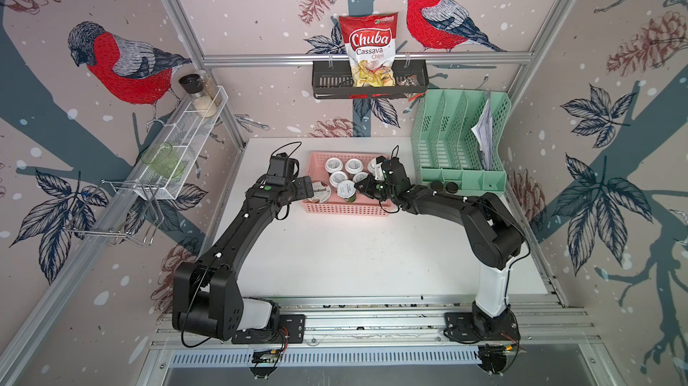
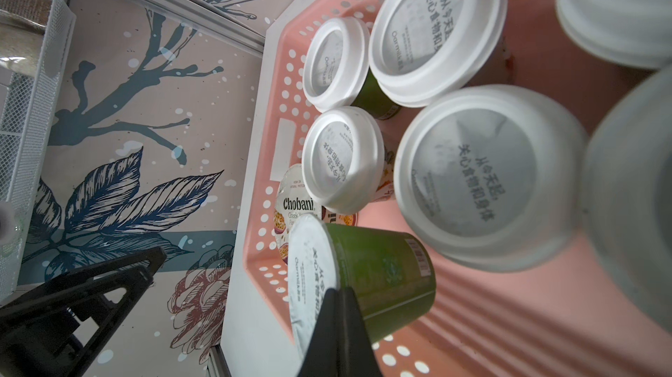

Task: Put the yogurt in the basket
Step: Place the yogurt in the basket.

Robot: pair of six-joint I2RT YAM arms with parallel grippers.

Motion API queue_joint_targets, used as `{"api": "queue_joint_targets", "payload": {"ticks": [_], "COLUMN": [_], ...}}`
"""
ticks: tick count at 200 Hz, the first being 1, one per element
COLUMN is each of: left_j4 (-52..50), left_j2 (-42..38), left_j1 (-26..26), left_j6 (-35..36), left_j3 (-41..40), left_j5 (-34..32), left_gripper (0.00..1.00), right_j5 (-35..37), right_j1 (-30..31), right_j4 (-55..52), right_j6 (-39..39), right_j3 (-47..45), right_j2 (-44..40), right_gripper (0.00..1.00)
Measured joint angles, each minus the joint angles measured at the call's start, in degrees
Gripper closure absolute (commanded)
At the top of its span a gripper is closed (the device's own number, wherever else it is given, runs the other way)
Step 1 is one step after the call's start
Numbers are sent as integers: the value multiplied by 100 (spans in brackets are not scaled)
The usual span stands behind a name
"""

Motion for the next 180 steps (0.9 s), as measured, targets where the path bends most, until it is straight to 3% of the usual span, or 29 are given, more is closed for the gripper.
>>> {"api": "queue_joint_targets", "payload": {"ticks": [180], "left_j4": [0], "left_j2": [68], "left_j1": [96], "left_j6": [2], "left_j3": [0], "left_j5": [87], "left_gripper": [6], "right_j5": [293], "right_j1": [90], "right_j4": [-455], "right_j6": [-417], "right_j3": [210], "right_j2": [229], "right_gripper": [100]}}
